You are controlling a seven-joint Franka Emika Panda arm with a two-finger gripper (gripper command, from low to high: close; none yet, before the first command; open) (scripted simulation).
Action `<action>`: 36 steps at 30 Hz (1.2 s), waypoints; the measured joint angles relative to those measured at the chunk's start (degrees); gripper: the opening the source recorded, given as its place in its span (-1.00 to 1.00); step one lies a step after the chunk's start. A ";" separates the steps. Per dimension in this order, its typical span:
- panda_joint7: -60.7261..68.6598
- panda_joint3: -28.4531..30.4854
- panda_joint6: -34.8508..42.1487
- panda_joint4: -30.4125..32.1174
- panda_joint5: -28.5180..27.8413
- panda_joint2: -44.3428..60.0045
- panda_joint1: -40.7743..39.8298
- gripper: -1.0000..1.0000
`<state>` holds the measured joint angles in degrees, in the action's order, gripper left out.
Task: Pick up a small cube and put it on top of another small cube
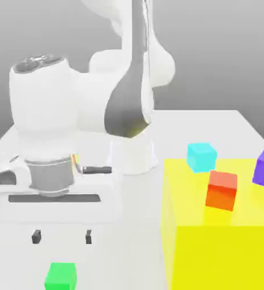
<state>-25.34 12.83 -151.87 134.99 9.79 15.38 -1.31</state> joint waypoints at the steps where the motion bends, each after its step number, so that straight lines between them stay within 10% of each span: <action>1: 0.34 0.10 -0.88 0.03 -0.06 1.99 -0.33 0.00; 5: 2.68 -2.35 -6.69 -1.39 2.58 10.29 -2.60 0.00; 6: 3.00 -3.18 -8.03 -1.76 3.04 12.05 -3.32 -1.00; 20: 4.94 -3.11 -0.36 -1.56 -1.67 3.92 -0.32 -1.00; 29: 19.74 -9.47 15.71 -9.17 -14.44 -4.79 6.46 -1.00; 36: 4.40 -14.75 29.26 -8.84 -11.98 -19.05 15.66 -1.00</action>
<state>-20.94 -1.92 -122.62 126.14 -2.19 -3.67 14.35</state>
